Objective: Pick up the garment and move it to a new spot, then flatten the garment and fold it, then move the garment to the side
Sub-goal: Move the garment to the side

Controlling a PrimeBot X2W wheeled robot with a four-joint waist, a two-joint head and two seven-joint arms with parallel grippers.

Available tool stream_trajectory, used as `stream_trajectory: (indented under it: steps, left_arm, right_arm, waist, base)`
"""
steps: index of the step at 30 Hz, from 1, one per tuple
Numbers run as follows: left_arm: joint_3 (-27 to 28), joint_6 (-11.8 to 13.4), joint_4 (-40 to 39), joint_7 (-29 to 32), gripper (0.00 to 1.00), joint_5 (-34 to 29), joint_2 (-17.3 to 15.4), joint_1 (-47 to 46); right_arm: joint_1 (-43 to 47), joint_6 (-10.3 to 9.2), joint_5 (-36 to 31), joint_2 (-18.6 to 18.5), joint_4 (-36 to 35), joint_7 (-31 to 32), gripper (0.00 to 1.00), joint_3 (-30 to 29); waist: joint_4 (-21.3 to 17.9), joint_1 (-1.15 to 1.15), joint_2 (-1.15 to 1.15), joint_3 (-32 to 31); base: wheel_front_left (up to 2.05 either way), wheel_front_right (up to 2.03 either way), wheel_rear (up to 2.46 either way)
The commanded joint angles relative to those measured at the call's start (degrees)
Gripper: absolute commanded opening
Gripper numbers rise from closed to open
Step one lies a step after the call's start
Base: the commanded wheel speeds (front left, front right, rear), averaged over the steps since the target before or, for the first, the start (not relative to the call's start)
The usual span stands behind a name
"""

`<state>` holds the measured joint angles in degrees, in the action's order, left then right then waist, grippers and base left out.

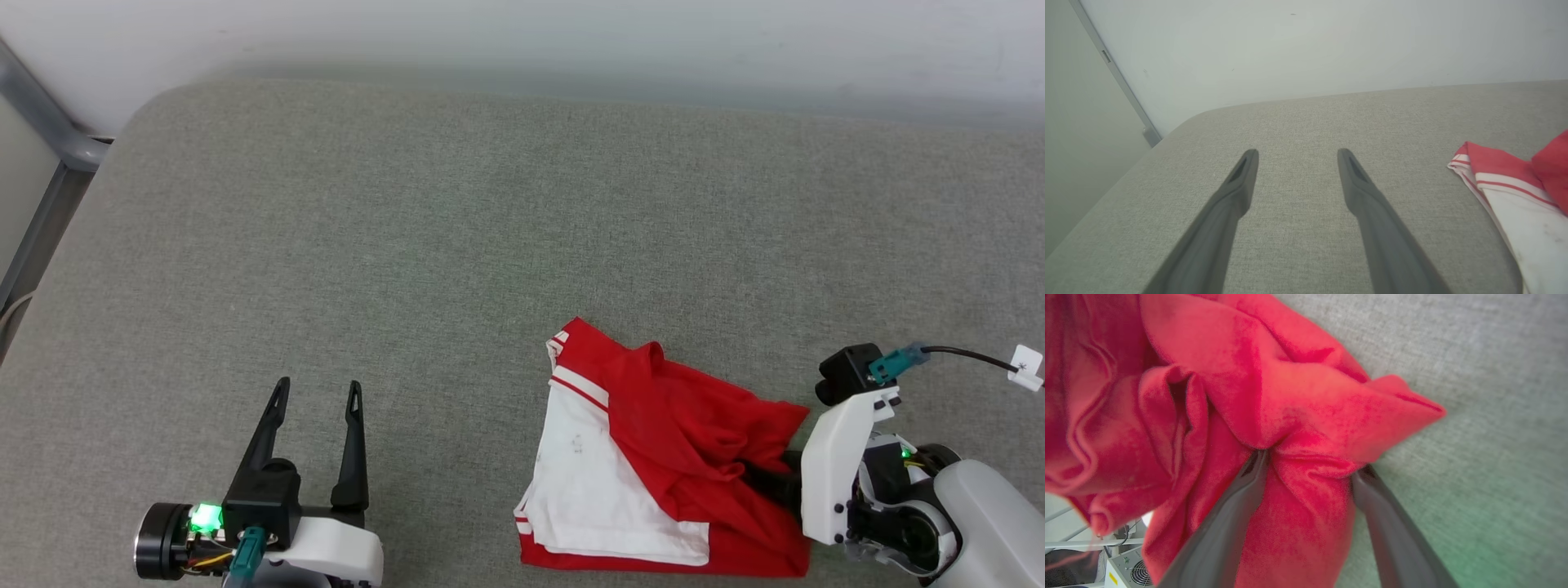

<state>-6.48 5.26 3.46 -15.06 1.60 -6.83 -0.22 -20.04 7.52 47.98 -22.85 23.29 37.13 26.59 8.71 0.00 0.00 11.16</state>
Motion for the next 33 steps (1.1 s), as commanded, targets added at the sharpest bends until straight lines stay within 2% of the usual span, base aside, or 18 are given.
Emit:
stream_trajectory:
  steps: [1, 9, 17, 23, 25, 33]
  left_arm:
    - [0.22, -0.05, 0.21, -0.14, 1.00, -0.22, 0.04, -0.49]
    - [0.63, 0.28, 0.51, -0.14, 1.00, -0.10, 0.32, 0.79]
    - [1.57, 0.75, -0.21, -0.14, 1.00, 0.00, 0.37, 2.48]
    - [1.71, 0.69, -0.81, -0.14, 1.00, 0.00, 0.69, 2.82]
    - [1.70, 0.81, -1.08, -0.14, 1.00, -0.17, 0.86, 2.68]
    - [2.19, 0.80, -2.22, -0.14, 1.00, -0.67, 0.25, 1.00]
  right_arm:
    - [1.37, -0.06, 0.79, 1.53, 1.55, -0.45, 0.00, 2.73]
    - [-2.97, -0.05, 1.47, -2.12, -2.54, -8.76, 0.00, 4.87]
    - [-6.39, -0.06, -4.52, -7.81, -7.35, -15.62, 0.00, 8.62]
    - [-7.92, -0.06, -7.37, -10.97, -9.59, -17.40, 0.00, 9.14]
    - [-8.93, -0.07, -8.12, -12.68, -10.78, -17.51, 0.00, 8.40]
    - [-11.15, -0.07, -7.16, -15.84, -10.90, -15.47, 0.00, 5.63]
  waist:
    - [0.00, 0.00, 0.00, -0.11]
    - [-1.28, 0.00, 0.00, -2.09]
    - [-6.71, 0.00, 0.00, -3.92]
    - [-11.14, 0.00, 0.00, -4.27]
    - [-13.69, 0.00, 0.00, -4.13]
    - [-18.19, 0.00, 0.00, -1.05]
  base:
    - [0.00, 0.00, 0.00]
    - [0.00, 0.00, 0.00]
    - [0.00, 0.00, 0.00]
    - [0.00, 0.00, 0.00]
    - [0.00, 0.00, 0.00]
    - [0.00, 0.00, 0.00]
